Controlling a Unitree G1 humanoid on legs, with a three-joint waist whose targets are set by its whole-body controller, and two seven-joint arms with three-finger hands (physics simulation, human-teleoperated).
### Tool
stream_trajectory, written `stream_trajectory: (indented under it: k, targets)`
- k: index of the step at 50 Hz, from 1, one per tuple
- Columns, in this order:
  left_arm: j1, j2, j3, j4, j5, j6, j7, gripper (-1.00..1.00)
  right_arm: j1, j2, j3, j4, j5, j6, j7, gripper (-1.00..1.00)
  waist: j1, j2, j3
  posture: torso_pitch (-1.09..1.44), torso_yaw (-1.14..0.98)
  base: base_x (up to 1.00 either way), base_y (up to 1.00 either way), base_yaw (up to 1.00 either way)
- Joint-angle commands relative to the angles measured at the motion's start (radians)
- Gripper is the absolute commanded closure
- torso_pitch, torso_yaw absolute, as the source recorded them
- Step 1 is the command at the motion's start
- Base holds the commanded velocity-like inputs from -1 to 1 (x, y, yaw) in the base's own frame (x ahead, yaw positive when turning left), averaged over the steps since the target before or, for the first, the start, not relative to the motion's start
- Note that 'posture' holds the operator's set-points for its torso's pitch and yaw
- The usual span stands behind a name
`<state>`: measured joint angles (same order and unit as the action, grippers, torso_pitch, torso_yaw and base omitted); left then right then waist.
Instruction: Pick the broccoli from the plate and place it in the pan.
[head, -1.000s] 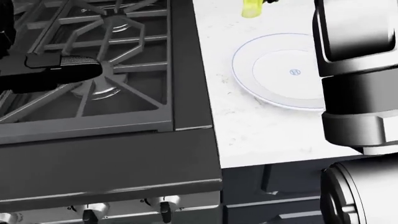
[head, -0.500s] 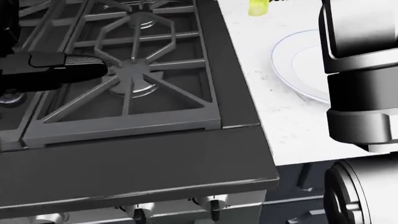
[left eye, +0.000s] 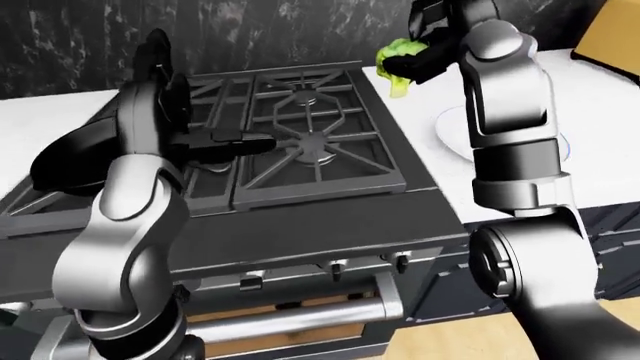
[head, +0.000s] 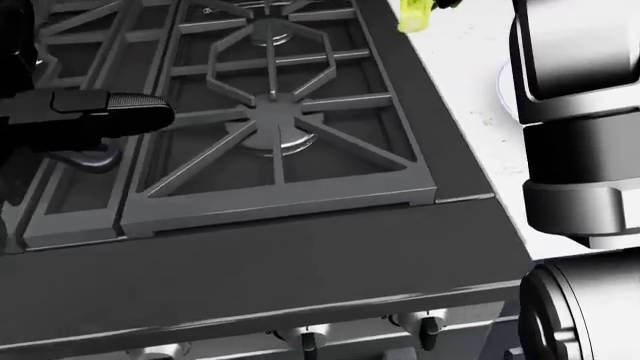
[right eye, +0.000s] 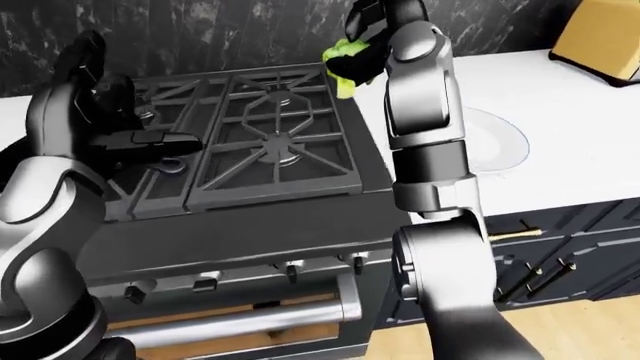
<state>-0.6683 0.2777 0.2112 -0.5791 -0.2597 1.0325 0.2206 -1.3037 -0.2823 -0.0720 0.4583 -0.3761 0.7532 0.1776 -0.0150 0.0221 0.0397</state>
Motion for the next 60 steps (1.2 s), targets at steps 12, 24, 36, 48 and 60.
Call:
stream_trajectory:
  k: [12,24,36,48,60]
  targets:
    - [-0.031,0.014,0.015,-0.032,0.005,-0.009,0.007,-1.00,-0.043,-0.003,0.003,-0.040,-0.002,-0.022,-0.002,1.00,-0.001,0.010,-0.027,0.00,0.00,0.00,0.31,0.00]
    - [-0.026,0.011,0.011,-0.026,0.008,-0.020,0.006,-1.00,-0.051,-0.010,0.001,-0.044,-0.003,-0.013,0.002,1.00,0.007,-0.055,-0.042,0.00,0.00,0.00,0.31,0.00]
    - [-0.026,0.012,0.010,-0.026,0.014,-0.022,0.001,-1.00,-0.047,-0.010,0.000,-0.030,-0.002,-0.029,-0.005,1.00,-0.003,0.039,-0.033,0.00,0.00,0.00,0.31,0.00]
    - [-0.024,0.009,0.005,-0.029,0.026,-0.018,-0.004,-1.00,-0.033,-0.011,0.001,-0.046,-0.002,-0.024,-0.007,1.00,0.005,-0.069,-0.035,0.00,0.00,0.00,0.31,0.00]
    - [-0.024,0.007,0.006,-0.029,0.029,-0.018,-0.007,-1.00,-0.041,-0.007,0.000,-0.042,-0.002,-0.022,-0.009,1.00,0.001,0.056,-0.033,0.00,0.00,0.00,0.31,0.00]
